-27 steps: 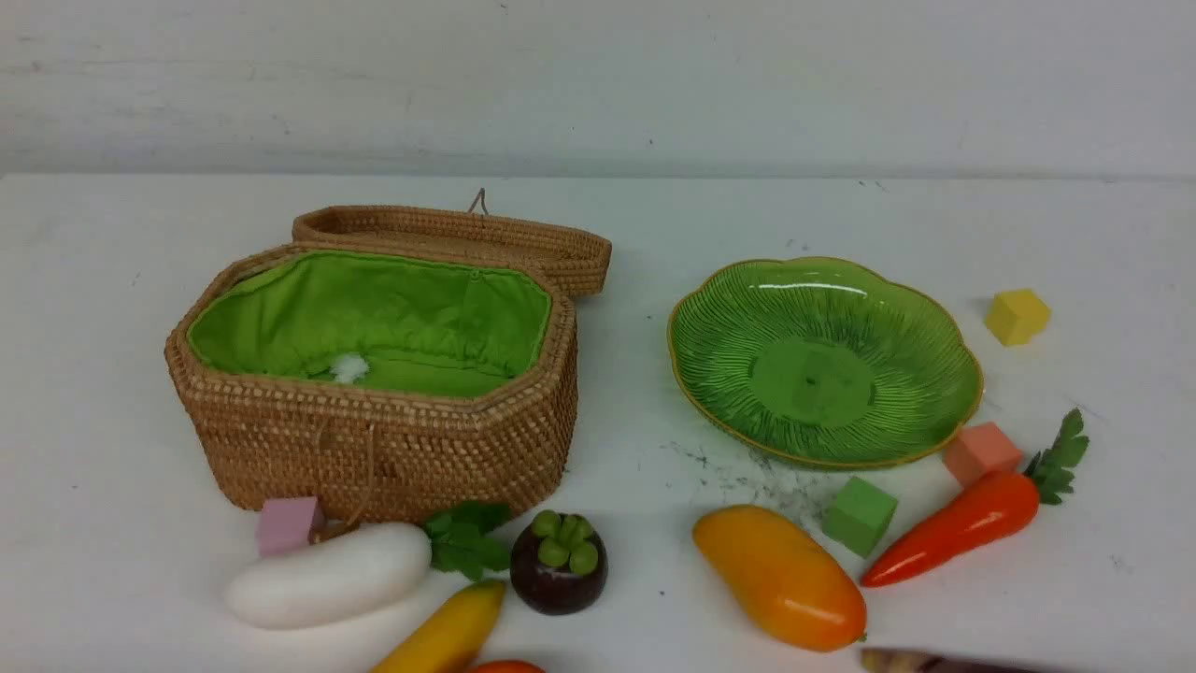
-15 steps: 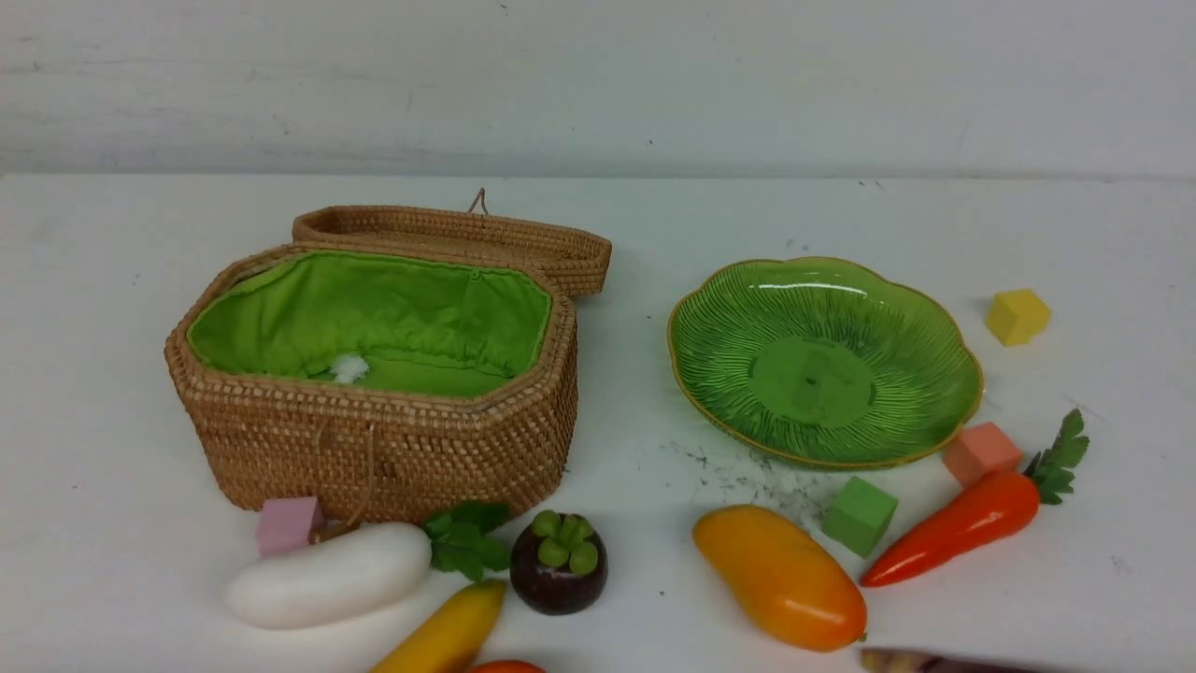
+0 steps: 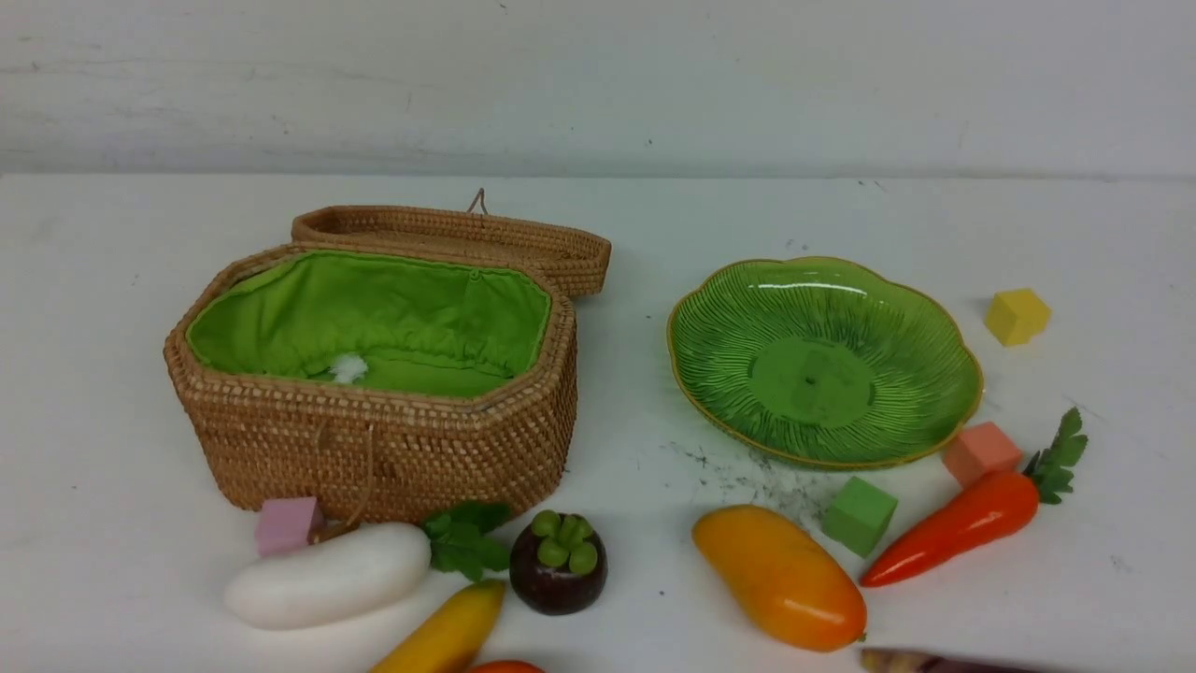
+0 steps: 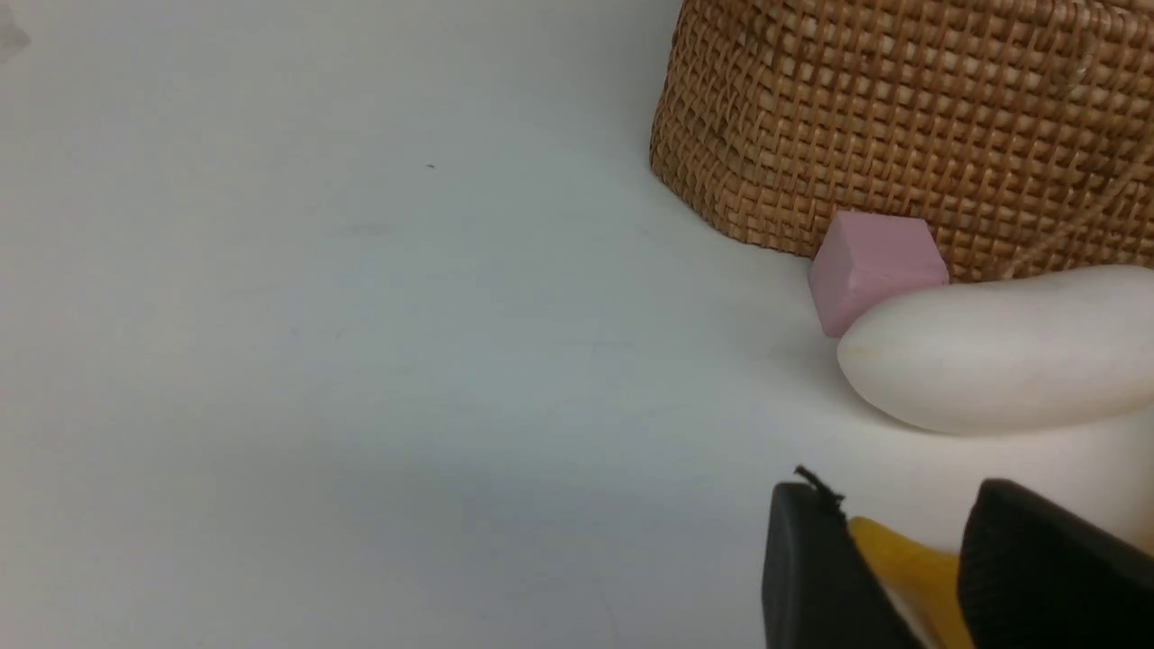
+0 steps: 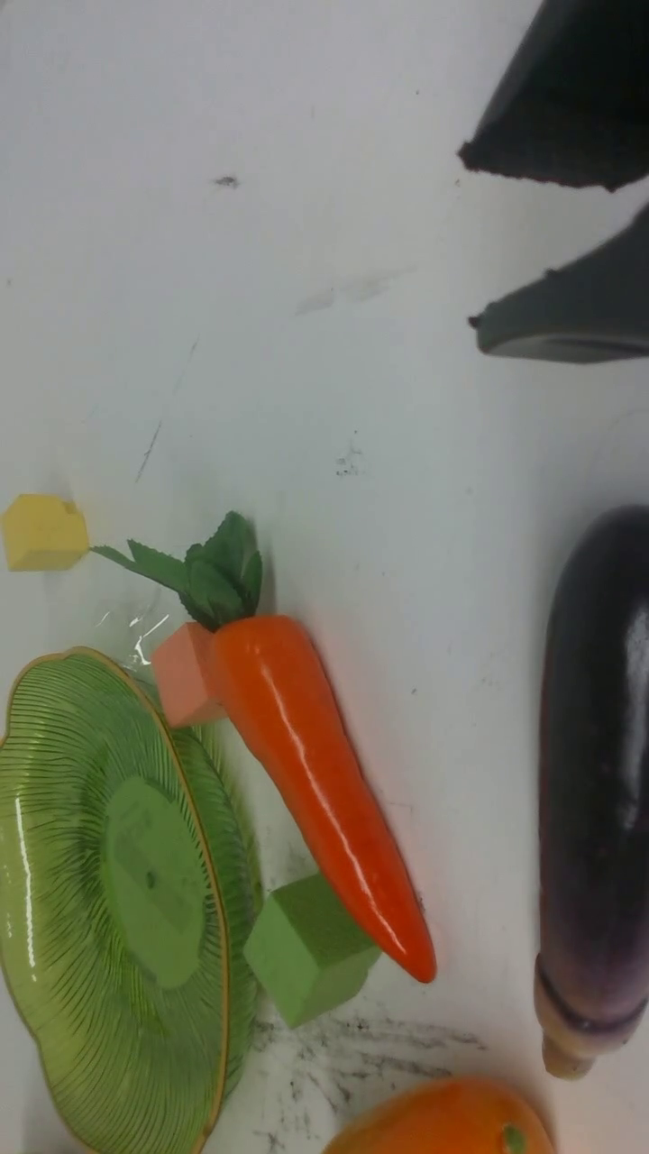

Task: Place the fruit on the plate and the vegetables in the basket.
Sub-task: Use the right arm to grab a mango and put it into the right plate

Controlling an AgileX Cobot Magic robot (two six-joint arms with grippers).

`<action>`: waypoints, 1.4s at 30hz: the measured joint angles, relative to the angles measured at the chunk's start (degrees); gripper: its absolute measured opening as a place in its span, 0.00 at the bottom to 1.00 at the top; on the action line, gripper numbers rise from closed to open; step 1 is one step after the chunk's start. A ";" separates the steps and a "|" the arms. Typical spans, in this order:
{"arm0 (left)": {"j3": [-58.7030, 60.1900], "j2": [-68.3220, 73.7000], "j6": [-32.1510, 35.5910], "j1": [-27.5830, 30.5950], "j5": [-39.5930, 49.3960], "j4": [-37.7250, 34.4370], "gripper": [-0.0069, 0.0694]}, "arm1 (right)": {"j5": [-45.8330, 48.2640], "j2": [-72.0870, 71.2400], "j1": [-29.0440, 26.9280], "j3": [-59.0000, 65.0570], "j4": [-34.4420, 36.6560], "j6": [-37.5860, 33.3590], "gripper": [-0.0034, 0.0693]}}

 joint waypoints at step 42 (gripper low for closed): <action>0.00 0.00 0.00 0.00 0.00 0.00 0.40 | -25.74 0.00 0.00 0.63 0.21 8.88 0.38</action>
